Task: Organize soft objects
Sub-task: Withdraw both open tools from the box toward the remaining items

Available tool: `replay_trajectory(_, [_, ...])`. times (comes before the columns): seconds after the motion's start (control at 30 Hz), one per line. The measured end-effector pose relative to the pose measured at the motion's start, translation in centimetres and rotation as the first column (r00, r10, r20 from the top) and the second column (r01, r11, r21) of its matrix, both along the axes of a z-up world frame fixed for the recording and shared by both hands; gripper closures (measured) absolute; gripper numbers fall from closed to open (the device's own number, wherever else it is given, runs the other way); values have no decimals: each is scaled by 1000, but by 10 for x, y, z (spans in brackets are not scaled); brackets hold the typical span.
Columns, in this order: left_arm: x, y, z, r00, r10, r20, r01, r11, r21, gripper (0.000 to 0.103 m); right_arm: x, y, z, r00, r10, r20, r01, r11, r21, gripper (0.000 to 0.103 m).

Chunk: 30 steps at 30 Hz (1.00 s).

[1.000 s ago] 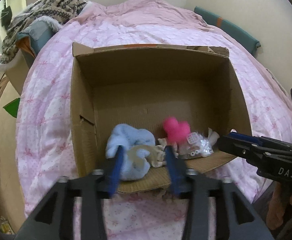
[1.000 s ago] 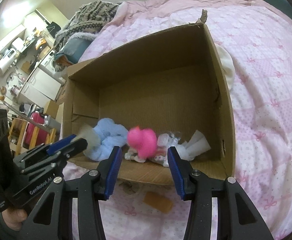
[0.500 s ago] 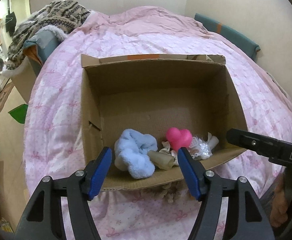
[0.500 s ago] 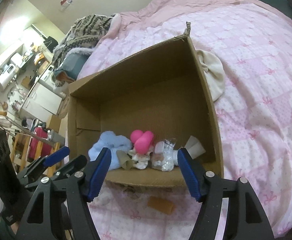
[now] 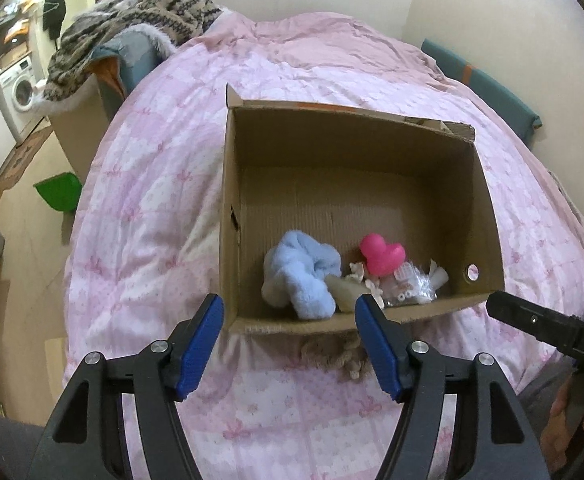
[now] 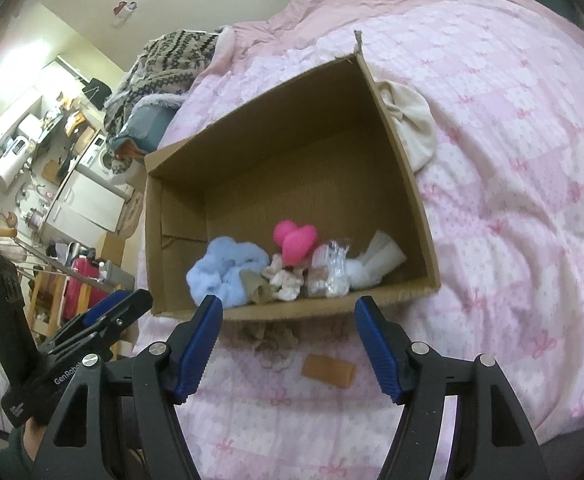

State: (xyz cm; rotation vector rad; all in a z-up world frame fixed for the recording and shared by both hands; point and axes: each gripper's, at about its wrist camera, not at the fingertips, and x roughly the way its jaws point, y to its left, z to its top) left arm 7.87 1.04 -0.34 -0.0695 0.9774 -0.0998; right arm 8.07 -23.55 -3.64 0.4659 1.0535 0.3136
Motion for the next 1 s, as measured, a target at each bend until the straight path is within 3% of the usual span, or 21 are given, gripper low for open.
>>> replay_trajectory(0.2, [-13,-2,-4,1000,12,-18,-12,1000,-1,38,-17,-4,-14,998,-21,-63,22,999,27,30])
replay_trajectory(0.5, [-32,3,-31,989,65,-133,-69,997,-28,38,-24,6,-34,990,28,-140,-34,999,-40,30])
replay_trajectory(0.8, [-26,14,-43,977,124,-175,-128,992,-10,38,-10,17,-77,952,36,-305,-66,994,-87,30])
replay_trajectory(1.0, [-23,15,-48,972,130,-194,-135,991,-13,38,4,38,-92,945,63,-320,-115,983,-146,30])
